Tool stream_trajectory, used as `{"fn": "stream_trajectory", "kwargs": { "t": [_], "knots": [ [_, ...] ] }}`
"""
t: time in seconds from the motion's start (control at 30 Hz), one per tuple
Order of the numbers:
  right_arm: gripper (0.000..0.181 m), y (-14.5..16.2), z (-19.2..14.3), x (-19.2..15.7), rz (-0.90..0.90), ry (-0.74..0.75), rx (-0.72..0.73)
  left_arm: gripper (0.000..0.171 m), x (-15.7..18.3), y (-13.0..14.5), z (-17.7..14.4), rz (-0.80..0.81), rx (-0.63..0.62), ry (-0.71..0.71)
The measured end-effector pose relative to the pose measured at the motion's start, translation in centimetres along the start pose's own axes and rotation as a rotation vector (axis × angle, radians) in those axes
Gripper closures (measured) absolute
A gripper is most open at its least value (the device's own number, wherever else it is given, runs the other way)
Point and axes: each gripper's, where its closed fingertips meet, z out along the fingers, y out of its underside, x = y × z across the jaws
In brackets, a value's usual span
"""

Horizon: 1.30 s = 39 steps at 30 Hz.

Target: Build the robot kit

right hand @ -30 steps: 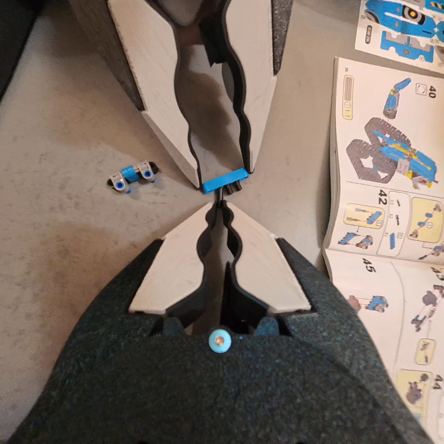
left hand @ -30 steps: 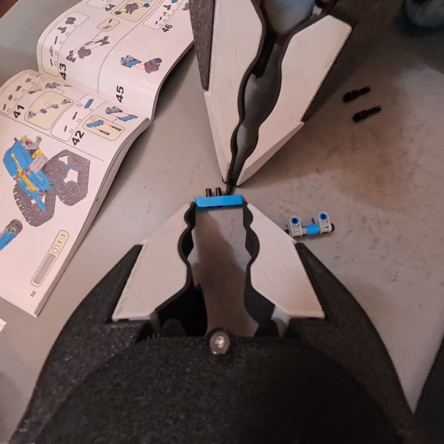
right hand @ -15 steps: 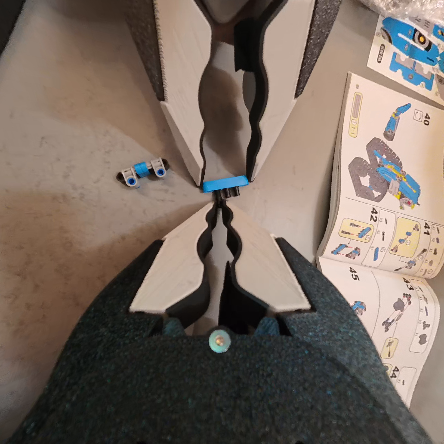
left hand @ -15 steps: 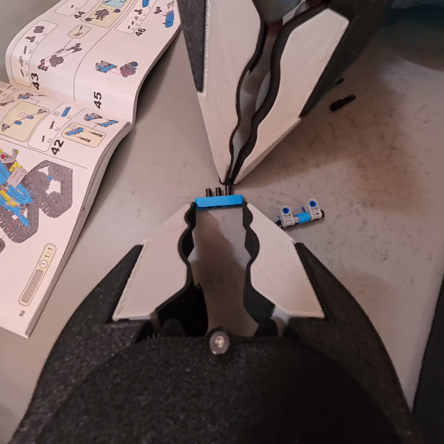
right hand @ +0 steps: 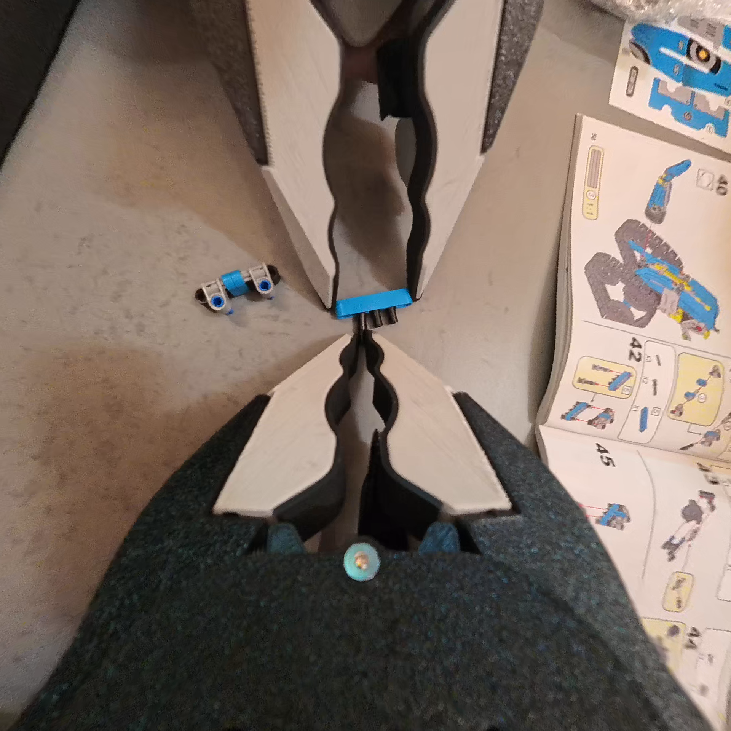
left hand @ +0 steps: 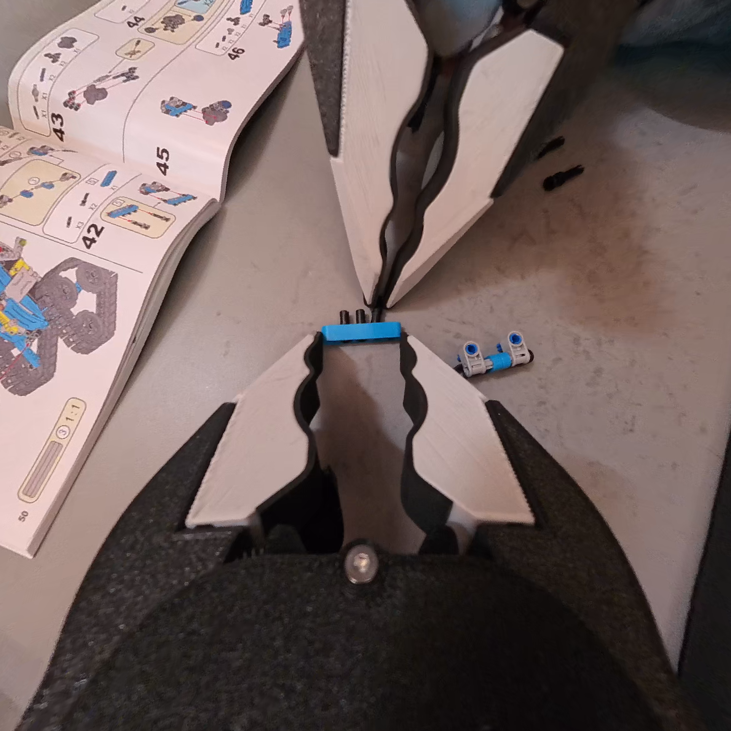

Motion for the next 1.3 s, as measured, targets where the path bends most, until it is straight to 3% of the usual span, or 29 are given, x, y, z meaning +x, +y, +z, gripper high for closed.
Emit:
{"fn": "stream_trajectory", "kwargs": {
  "t": [0.57,0.83,0.97,1.2,1.3],
  "knots": [
    [0.180,-0.1,-0.2,0.1,-0.115,0.064,-0.037,0.133,0.1,0.0,0.0,0.012,-0.026,-0.003],
    [0.181,-0.9,-0.3,-0.3,-0.032,-0.012,0.072,0.133,0.2,-0.1,0.1,0.016,0.011,0.028],
    [0.181,-0.4,0.2,-0.5,-0.022,-0.022,0.042,0.133,0.2,-0.1,0.1,0.013,0.015,0.028],
    [0.181,0.6,-2.1,0.1,0.118,-0.064,0.061,0.133,0.2,-0.1,0.1,0.004,0.017,0.027],
    [0.173,0.9,-2.1,0.1,0.164,-0.072,0.038,0.133,0.2,-0.1,0.1,0.002,0.019,0.024]
  ]
}}
